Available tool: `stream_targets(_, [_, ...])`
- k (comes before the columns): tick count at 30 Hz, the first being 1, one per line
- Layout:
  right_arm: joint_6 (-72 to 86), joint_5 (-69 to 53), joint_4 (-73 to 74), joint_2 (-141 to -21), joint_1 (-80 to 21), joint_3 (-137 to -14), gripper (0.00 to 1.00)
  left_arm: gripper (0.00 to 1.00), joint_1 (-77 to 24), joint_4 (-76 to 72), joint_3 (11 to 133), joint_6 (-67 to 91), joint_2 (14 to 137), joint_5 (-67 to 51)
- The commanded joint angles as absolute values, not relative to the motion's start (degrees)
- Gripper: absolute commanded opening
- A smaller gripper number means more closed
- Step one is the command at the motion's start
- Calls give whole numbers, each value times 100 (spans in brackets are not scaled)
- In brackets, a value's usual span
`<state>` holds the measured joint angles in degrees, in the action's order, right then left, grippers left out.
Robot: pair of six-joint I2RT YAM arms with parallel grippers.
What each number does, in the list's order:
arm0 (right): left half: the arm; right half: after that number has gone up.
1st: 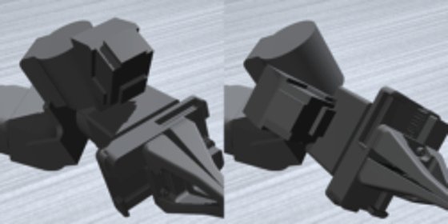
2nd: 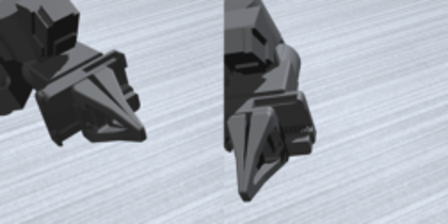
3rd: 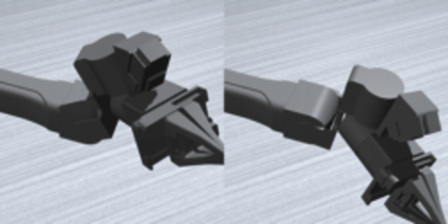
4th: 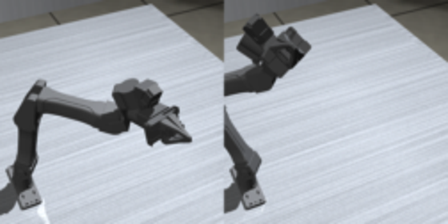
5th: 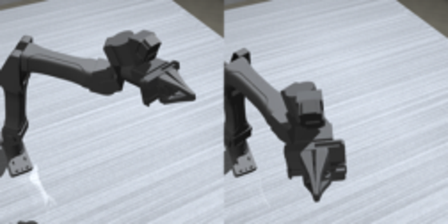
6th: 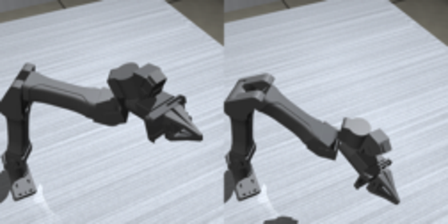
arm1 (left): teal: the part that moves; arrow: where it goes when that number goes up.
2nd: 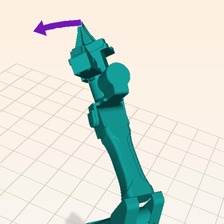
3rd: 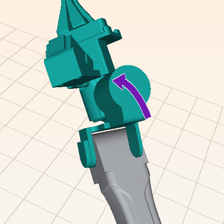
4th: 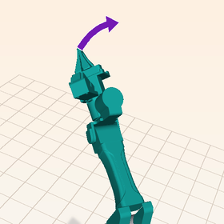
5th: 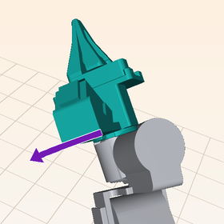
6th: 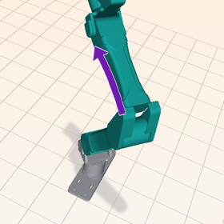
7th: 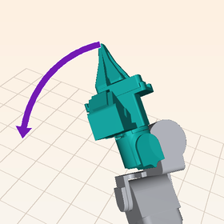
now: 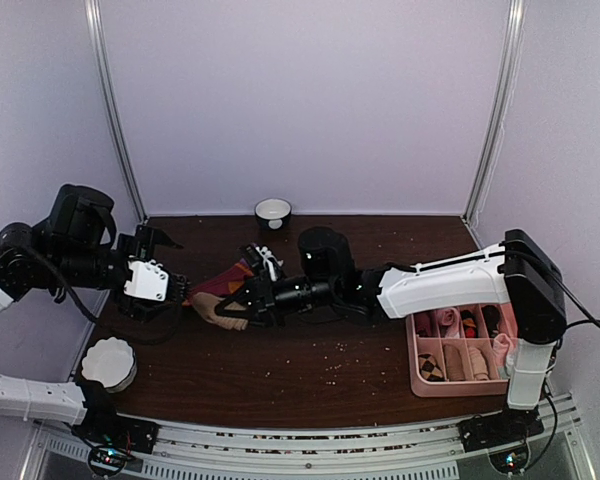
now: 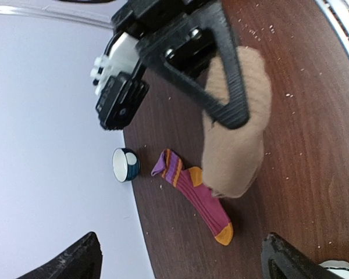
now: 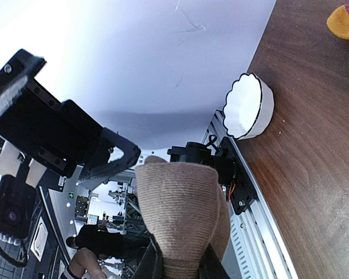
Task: Roll the socks
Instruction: Pass from the right arm to the left
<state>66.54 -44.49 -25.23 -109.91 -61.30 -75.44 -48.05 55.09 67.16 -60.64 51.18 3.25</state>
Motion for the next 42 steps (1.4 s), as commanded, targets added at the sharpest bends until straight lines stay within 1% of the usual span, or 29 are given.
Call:
stream_targets(1, [6820, -4051, -2752, -10707, -6188, -7786, 0, 98, -4898, 5493, 6606, -6544, 4692, -681])
stream_targets(2, [6931, -4002, -2847, -10713, -6188, -7795, 0, 98, -4967, 5222, 6422, -6653, 4544, -745])
stream_targets(4, [7186, -3927, -3176, -10742, -6208, -7770, 0, 94, -5138, 4931, 6112, -6922, 4323, -723])
stream_targets(8, [7680, -3840, -3773, -10814, -6221, -7770, 0, 80, -5321, 4002, 5485, -7405, 3988, -257])
stream_targets(13, [7834, -3674, -3893, -10877, -6277, -7940, 0, 78, -5431, 3064, 4925, -7934, 3692, -16])
stream_targets(17, [7893, -3563, -3914, -10897, -6322, -8043, 0, 70, -5529, 2223, 4579, -8408, 3657, 412])
stream_targets(22, [7928, -3494, -3908, -10941, -6359, -8068, 0, 64, -5629, 1214, 4167, -8947, 3661, 802])
stream_targets(30, [7940, -3372, -4025, -10952, -6398, -8019, 0, 62, -5682, 941, 4021, -8958, 3553, 999])
stream_targets(32, [7927, -3358, -4022, -10966, -6415, -8033, 0, 57, -5686, 868, 4054, -8918, 3568, 1091])
stream_targets(34, [7926, -3330, -4034, -10969, -6425, -8021, 0, 50, -5693, 827, 4082, -8876, 3574, 1176])
stream_targets(38, [7930, -3234, -4070, -10997, -6452, -8032, 0, 44, -5755, 818, 4072, -8859, 3506, 1210])
stream_targets(42, [7990, -3073, -4185, -11063, -6502, -8158, 0, 35, -5918, 740, 4014, -8904, 3485, 1293])
